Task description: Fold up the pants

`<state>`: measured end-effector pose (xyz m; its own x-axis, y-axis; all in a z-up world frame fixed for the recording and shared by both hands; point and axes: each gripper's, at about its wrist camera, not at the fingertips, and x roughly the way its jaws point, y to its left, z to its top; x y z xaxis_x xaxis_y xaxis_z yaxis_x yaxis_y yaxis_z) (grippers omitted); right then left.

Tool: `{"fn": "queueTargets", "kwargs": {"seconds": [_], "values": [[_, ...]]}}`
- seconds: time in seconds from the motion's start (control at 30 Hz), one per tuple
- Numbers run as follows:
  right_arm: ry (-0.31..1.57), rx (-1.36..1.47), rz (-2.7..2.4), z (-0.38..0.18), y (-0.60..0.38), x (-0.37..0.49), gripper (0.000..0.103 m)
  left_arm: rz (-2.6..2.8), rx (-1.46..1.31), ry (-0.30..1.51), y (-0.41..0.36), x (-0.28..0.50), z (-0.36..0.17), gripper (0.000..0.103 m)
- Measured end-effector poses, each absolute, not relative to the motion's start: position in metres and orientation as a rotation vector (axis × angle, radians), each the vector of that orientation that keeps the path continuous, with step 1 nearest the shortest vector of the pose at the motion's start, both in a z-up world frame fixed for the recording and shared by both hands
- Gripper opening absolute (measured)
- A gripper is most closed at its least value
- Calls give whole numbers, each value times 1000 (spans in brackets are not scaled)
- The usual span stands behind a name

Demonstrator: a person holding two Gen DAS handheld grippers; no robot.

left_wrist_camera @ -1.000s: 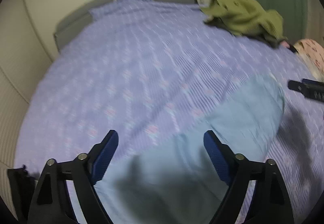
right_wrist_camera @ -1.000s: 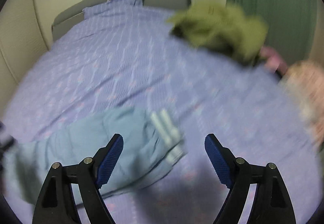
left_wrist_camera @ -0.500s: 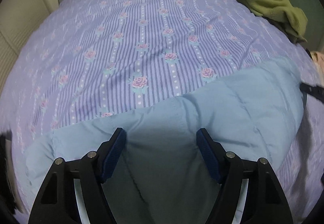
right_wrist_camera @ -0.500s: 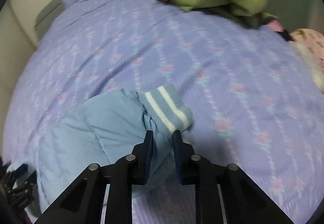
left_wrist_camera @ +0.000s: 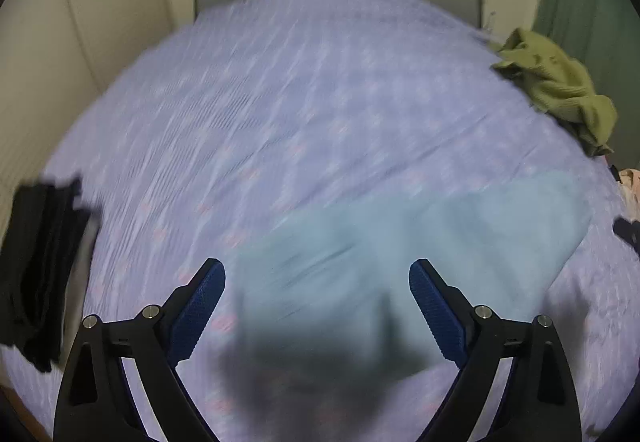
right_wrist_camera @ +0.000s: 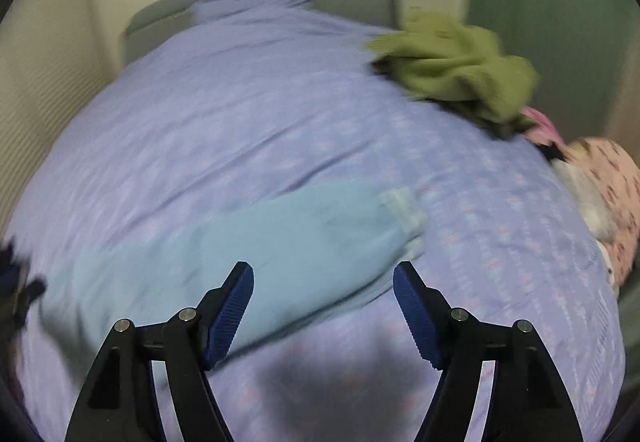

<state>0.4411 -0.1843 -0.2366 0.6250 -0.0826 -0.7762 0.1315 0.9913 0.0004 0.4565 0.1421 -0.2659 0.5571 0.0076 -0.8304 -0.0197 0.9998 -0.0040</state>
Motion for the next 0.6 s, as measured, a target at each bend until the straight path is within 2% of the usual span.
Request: {"fn": "queueTargets", "kwargs": {"seconds": [0.07,0.2,0.33,0.4,0.47,0.6], "values": [[921,-13,-46,-249,-144,435,73,-3,-46,1033,165,457,-283,74],[975,-3,53,-267,-105,420,73,-103,-196,1109,186,469,-311,66],[1077,93,89,-289,-93,418,73,-154,-347,1166,198,474,-336,46],[1111,118,85,-296,-92,416,73,-119,-322,1176,195,475,-340,36],[1130,139,98,-302,-93,414,73,-58,-276,1177,192,478,-340,32],[1159,179,168,-316,-92,411,71,-11,-158,1157,176,484,-339,33]]}}
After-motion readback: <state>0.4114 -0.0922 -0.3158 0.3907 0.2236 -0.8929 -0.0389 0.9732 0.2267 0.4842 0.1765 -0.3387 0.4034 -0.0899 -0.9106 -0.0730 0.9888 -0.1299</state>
